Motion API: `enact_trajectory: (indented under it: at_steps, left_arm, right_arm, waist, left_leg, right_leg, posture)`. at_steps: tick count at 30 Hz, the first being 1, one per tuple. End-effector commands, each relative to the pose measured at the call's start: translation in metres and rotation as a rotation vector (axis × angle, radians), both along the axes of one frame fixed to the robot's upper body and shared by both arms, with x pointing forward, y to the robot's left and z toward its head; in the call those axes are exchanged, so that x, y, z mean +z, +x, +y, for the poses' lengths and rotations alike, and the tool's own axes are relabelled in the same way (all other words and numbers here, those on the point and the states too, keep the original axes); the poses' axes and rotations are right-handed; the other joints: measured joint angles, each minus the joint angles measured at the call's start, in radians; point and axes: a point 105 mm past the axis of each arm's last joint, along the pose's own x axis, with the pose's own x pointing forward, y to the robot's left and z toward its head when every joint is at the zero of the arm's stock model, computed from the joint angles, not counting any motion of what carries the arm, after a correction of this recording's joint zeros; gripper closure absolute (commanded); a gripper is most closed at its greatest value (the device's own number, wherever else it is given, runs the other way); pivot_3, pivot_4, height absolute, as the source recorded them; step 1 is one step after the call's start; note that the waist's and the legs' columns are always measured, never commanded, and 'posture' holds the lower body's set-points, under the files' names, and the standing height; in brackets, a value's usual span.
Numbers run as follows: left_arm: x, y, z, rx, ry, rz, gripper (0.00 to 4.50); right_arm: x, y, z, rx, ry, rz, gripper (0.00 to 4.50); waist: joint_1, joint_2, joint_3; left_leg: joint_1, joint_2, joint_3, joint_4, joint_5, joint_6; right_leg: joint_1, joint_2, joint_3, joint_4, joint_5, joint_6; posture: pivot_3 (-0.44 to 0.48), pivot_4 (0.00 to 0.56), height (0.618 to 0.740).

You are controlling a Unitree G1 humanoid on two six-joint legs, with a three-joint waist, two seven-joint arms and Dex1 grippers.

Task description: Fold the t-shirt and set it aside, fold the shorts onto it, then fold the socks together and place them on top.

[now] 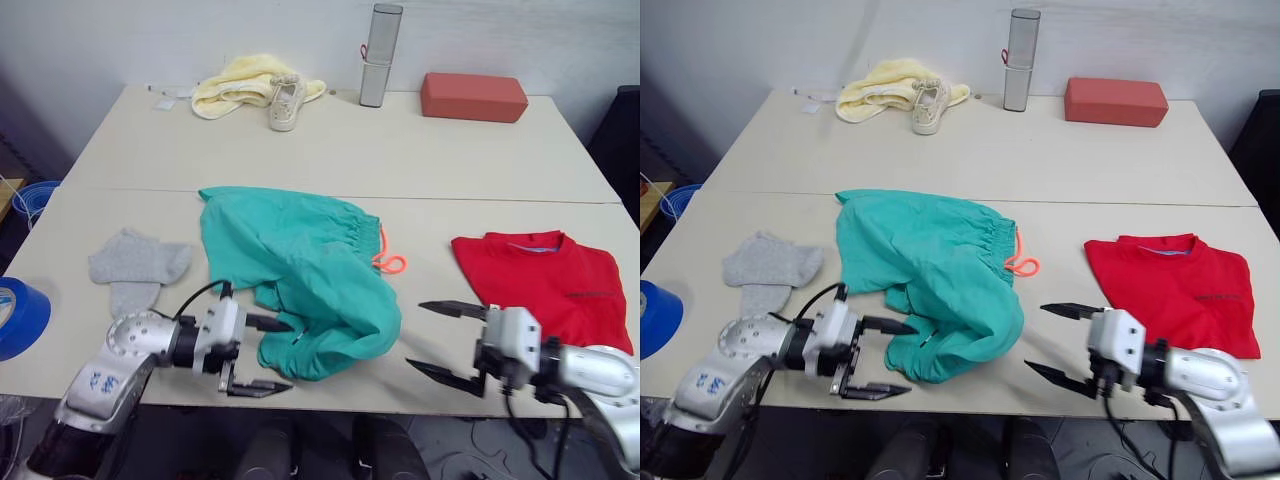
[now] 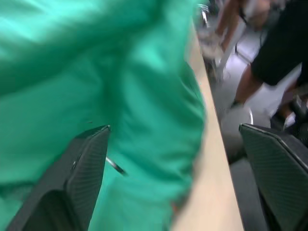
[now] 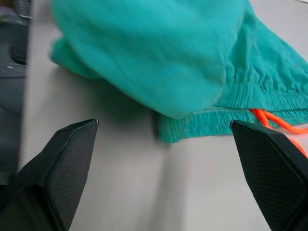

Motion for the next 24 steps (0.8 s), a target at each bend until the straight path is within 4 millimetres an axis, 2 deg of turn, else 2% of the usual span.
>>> enact_trajectory:
  at_steps: [1,6,10,13,14,16,17,20,24]
  left_arm:
    - [-0.003,0.003,-0.007,0.039,0.018,-0.127,0.21]
    - [-0.012,0.011,-0.019,0.103,0.02,-0.195,0.21]
    - [-0.017,0.023,-0.035,0.151,0.006,-0.222,0.21]
    - [-0.02,0.03,-0.038,0.176,0.032,-0.265,0.21]
    - [-0.019,0.032,-0.039,0.189,0.026,-0.272,0.39]
    - [-0.019,0.032,-0.035,0.196,0.043,-0.279,0.8]
    - [-0.02,0.035,-0.025,0.21,0.08,-0.3,1.03]
    - [-0.016,0.042,0.001,0.254,0.124,-0.31,2.03]
    - [-0.002,0.056,0.022,0.346,0.099,-0.301,3.31]
  right_arm:
    - [-0.002,-0.002,0.015,0.036,-0.004,-0.044,0.0]
    - [-0.01,-0.009,0.034,0.062,0.012,-0.083,0.0]
    - [-0.011,0.003,0.048,-0.047,0.052,-0.159,0.0]
    - [-0.01,0.012,0.05,-0.111,0.062,-0.193,0.0]
    - [-0.01,0.015,0.05,-0.131,0.062,-0.206,0.0]
    - [-0.01,0.017,0.05,-0.136,0.06,-0.22,0.43]
    - [-0.009,0.018,0.048,-0.128,0.049,-0.229,0.61]
    - [-0.003,0.025,0.033,-0.131,0.004,-0.277,1.67]
    - [0.015,0.034,0.02,-0.139,-0.001,-0.355,3.09]
  waist:
    - [0.001,0.0,0.0]
    - [-0.002,0.0,0.0]
    - [-0.002,0.0,0.0]
    - [-0.003,0.001,0.0]
    - [-0.003,0.001,0.0]
    - [-0.004,0.001,0.0]
    - [-0.004,0.001,0.0]
    - [-0.007,0.001,0.0]
    - [-0.007,0.001,0.0]
  left_leg:
    - [-0.001,0.0,0.0,0.0,0.0,0.0]
    - [-0.001,0.0,0.0,0.0,0.0,0.0]
    - [-0.001,0.0,0.0,0.001,0.0,0.0]
    - [-0.001,0.0,0.0,0.001,0.0,0.0]
    - [-0.001,0.0,0.0,0.001,0.0,0.0]
    - [-0.001,0.0,0.0,0.001,0.001,0.0]
    - [-0.001,0.0,0.0,0.001,0.001,0.0]
    - [0.0,0.0,0.0,0.001,0.001,-0.001]
    - [0.0,0.0,0.0,0.001,0.001,0.0]
  right_leg:
    - [0.0,0.0,0.0,0.0,0.0,0.0]
    - [0.0,0.0,0.0,0.001,0.0,0.0]
    - [-0.001,0.0,-0.001,0.002,0.0,0.001]
    - [-0.001,0.0,-0.001,0.004,0.0,0.001]
    - [-0.001,0.0,-0.001,0.004,0.0,0.001]
    - [-0.001,0.001,-0.001,0.004,0.0,0.001]
    - [-0.001,0.001,-0.001,0.004,0.0,0.001]
    - [-0.002,0.001,-0.001,0.005,0.0,0.001]
    - [-0.001,0.001,-0.001,0.005,0.0,0.001]
  posture:
    - [0.0,0.15,0.74]
    - [0.0,0.15,0.74]
    - [0.0,0.15,0.74]
    - [0.0,0.15,0.74]
    - [0.0,0.15,0.74]
    - [0.0,0.15,0.74]
    - [0.0,0.15,0.74]
    - [0.0,0.15,0.74]
    - [0.0,0.15,0.74]
